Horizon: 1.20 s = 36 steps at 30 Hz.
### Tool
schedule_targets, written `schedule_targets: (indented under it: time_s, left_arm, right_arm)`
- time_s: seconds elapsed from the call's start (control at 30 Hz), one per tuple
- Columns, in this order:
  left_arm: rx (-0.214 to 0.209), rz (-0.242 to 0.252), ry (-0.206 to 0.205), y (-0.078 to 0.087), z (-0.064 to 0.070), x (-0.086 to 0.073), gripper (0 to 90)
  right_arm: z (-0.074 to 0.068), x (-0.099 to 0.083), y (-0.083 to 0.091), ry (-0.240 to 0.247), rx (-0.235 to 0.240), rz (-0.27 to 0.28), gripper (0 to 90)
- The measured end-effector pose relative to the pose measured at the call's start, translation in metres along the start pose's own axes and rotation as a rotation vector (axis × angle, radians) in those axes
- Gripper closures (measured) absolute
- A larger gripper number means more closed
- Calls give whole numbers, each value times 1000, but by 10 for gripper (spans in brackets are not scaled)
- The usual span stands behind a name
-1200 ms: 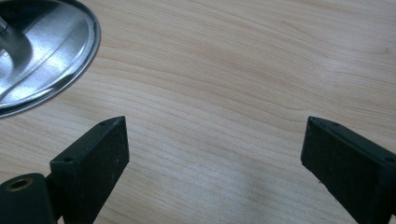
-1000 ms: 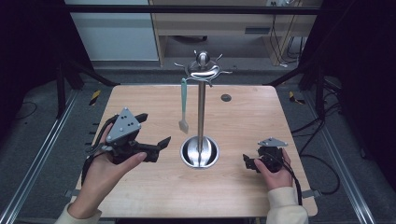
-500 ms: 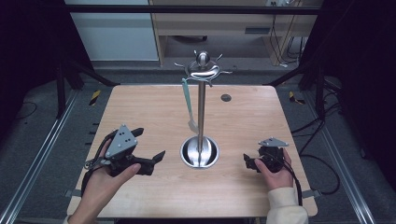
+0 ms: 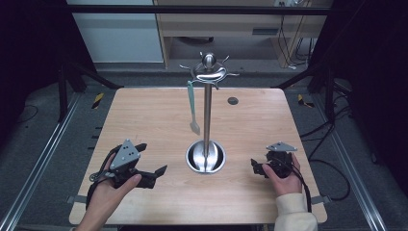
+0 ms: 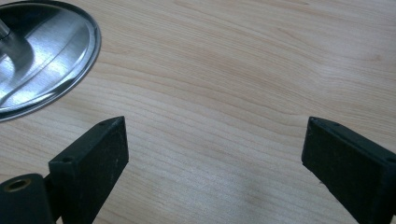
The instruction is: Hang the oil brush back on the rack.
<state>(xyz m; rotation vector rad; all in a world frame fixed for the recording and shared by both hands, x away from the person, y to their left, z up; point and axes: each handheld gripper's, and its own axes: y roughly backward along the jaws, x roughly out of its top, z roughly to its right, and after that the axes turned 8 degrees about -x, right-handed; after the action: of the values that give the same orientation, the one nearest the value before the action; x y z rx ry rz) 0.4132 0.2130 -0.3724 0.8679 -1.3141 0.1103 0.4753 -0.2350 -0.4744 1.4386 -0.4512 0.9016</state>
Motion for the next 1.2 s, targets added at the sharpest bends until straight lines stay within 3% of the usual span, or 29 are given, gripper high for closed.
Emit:
schedule_targets:
  time_s: [0.17,0.27,0.37,0.47,0.9,1.03,1.2]
  left_arm:
    - [14,-26,20,-6,-8,-15,47]
    - [51,-62,9,-9,-11,-25,49]
    - [61,-81,33,-13,-17,-37,53]
    - [90,-104,33,-14,-23,-47,53]
    - [158,-112,149,-9,-62,-89,63]
    - [190,-123,171,-5,-72,-98,63]
    - [231,-129,227,0,-81,-111,67]
  right_arm:
    - [0,0,0,-3,4,-3,79]
    - [-1,0,-1,-4,3,-6,78]
    - [-1,-1,-1,-1,2,-5,79]
    - [-1,-1,-1,0,0,-6,79]
    - [-3,-1,-2,3,3,-12,79]
    - [-4,-1,-3,8,4,-12,78]
    - [-4,-1,-3,11,5,-16,78]
